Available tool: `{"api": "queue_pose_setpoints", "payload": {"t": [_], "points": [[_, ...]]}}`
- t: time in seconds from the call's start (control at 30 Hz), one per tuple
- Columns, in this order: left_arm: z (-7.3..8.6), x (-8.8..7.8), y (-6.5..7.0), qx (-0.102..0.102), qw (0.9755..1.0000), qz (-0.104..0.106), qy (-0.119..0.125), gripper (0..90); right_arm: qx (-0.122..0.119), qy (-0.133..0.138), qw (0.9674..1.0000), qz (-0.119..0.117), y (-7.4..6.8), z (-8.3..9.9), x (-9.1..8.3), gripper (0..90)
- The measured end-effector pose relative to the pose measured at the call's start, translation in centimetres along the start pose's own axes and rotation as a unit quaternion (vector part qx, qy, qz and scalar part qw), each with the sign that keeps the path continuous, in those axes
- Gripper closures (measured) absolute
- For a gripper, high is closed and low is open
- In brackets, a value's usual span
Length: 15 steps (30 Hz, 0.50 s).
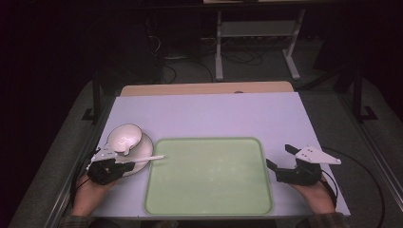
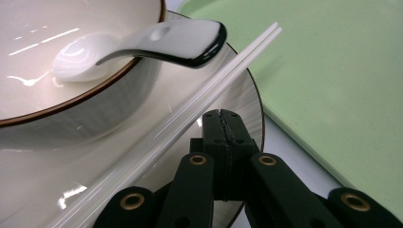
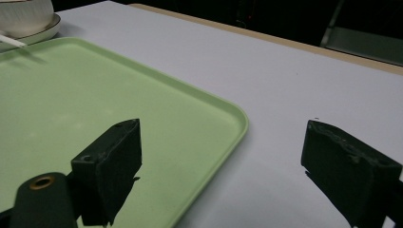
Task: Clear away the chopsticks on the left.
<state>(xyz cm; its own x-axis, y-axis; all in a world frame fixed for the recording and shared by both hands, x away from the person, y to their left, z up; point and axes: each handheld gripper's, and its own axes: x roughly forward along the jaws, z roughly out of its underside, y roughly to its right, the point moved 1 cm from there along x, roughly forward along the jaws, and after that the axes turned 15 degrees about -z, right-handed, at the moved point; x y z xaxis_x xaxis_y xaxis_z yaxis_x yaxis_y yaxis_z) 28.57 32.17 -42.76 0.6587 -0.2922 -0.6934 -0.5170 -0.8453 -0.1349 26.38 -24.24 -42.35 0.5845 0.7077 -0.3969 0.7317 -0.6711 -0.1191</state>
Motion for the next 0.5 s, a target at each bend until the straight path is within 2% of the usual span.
{"api": "queue_pose_setpoints", "payload": {"t": [0.17,0.5], "points": [[-0.10,0.58,0.30,0.008,0.9999,-0.004,-0.007,90.0,0.000,0.000,1.0000,0.000,0.01,0.00,0.00,12.6],[0.04,0.87,-0.12,-0.002,0.9997,-0.023,-0.006,90.0,0.000,-0.001,1.0000,0.001,0.01,0.00,0.00,12.7]]}}
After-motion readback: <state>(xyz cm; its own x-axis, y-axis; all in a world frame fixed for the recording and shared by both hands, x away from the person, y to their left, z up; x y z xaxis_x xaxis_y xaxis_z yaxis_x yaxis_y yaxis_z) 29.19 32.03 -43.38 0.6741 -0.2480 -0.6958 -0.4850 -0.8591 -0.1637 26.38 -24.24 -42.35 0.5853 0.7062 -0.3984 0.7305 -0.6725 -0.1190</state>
